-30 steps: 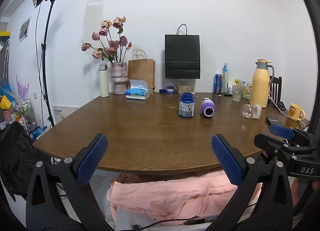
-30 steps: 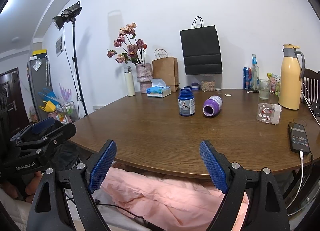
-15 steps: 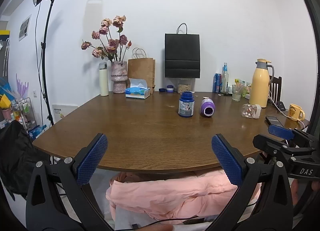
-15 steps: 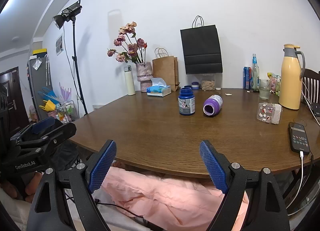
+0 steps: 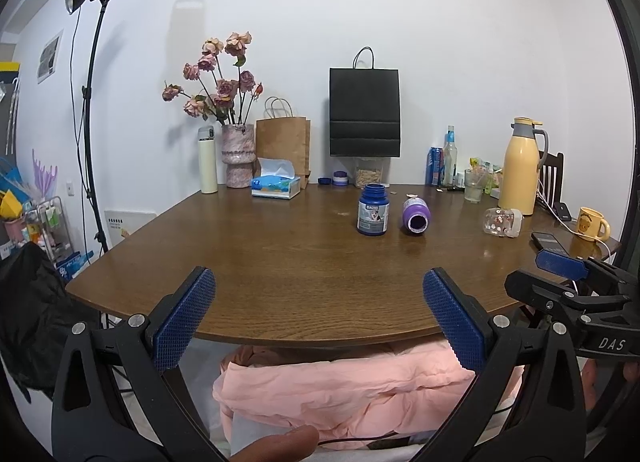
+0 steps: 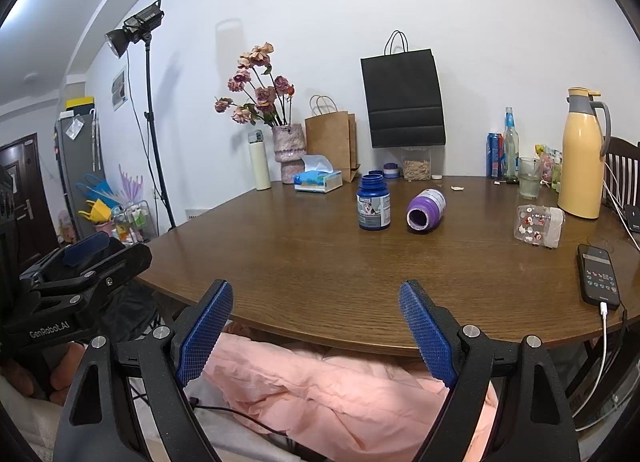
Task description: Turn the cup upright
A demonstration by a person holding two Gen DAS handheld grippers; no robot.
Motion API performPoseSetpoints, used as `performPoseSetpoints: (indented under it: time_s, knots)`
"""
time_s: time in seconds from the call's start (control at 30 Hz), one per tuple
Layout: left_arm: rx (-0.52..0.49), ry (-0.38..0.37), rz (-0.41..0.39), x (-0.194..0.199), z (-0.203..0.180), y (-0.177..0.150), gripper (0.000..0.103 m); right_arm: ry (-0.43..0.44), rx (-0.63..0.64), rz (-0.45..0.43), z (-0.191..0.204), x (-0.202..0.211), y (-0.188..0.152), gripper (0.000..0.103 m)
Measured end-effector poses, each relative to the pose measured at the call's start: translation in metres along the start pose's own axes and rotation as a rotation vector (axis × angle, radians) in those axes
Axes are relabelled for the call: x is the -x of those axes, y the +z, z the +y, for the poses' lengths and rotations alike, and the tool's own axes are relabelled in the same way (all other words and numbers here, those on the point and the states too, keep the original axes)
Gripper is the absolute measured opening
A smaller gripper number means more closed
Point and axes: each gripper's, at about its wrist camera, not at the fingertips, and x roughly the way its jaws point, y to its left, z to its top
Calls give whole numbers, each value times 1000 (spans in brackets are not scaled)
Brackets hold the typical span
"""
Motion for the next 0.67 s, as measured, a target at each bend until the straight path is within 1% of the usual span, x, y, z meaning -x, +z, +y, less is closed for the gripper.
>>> performPoseSetpoints:
  time_s: [0.6, 0.67]
  knots:
    - [1, 5, -2, 0, 1, 1, 103, 2, 0, 6, 0, -1, 0, 89]
    - [4, -6, -1, 0, 1, 1, 103, 3, 0, 8, -1, -2, -1, 89]
